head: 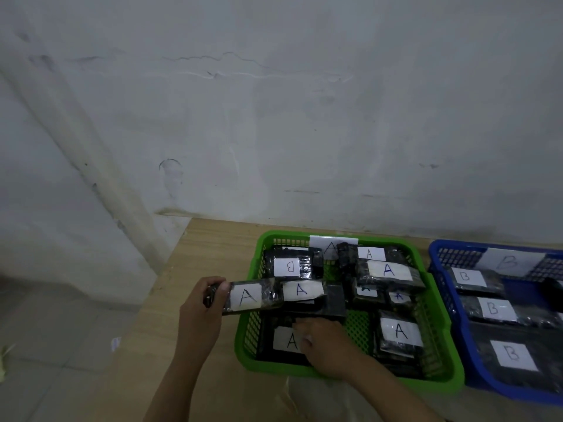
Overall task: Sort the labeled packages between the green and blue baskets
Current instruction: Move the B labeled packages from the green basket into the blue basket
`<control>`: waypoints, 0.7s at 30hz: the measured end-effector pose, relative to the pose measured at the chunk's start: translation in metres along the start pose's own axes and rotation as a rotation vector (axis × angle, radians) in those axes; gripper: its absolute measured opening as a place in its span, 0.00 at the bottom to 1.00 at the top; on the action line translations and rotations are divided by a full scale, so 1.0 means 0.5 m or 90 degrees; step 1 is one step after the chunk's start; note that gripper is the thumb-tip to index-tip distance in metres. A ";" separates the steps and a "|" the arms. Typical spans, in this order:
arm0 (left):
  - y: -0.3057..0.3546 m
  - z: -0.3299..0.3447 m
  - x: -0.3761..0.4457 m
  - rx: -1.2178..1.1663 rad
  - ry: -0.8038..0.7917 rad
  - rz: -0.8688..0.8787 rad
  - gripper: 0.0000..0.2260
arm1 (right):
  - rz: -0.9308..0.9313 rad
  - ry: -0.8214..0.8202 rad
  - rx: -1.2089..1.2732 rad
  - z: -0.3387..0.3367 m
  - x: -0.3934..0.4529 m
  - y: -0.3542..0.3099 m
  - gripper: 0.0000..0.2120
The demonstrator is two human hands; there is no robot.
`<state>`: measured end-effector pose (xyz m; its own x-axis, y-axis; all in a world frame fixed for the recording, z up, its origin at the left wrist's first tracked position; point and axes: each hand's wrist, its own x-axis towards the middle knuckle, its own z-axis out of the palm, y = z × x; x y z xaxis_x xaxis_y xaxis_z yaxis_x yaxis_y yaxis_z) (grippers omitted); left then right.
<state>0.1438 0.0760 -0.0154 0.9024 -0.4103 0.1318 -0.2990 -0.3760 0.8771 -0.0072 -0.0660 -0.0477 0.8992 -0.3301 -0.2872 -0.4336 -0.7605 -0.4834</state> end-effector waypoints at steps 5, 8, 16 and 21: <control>-0.014 0.016 -0.013 0.003 -0.017 -0.003 0.04 | 0.019 -0.042 0.108 -0.015 -0.008 0.012 0.18; -0.016 0.034 -0.017 0.003 -0.019 -0.024 0.04 | 0.022 -0.053 0.127 -0.014 -0.007 0.014 0.17; -0.008 0.051 -0.033 0.048 -0.181 0.002 0.09 | 0.166 0.108 0.433 -0.029 -0.037 0.046 0.17; 0.009 0.073 -0.049 0.087 -0.228 0.022 0.05 | 0.149 0.084 0.490 -0.042 -0.043 0.050 0.18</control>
<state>0.1090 0.0539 -0.0316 0.7330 -0.6795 -0.0310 -0.3870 -0.4542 0.8025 -0.0364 -0.0897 -0.0365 0.7588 -0.5323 -0.3753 -0.4873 -0.0817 -0.8694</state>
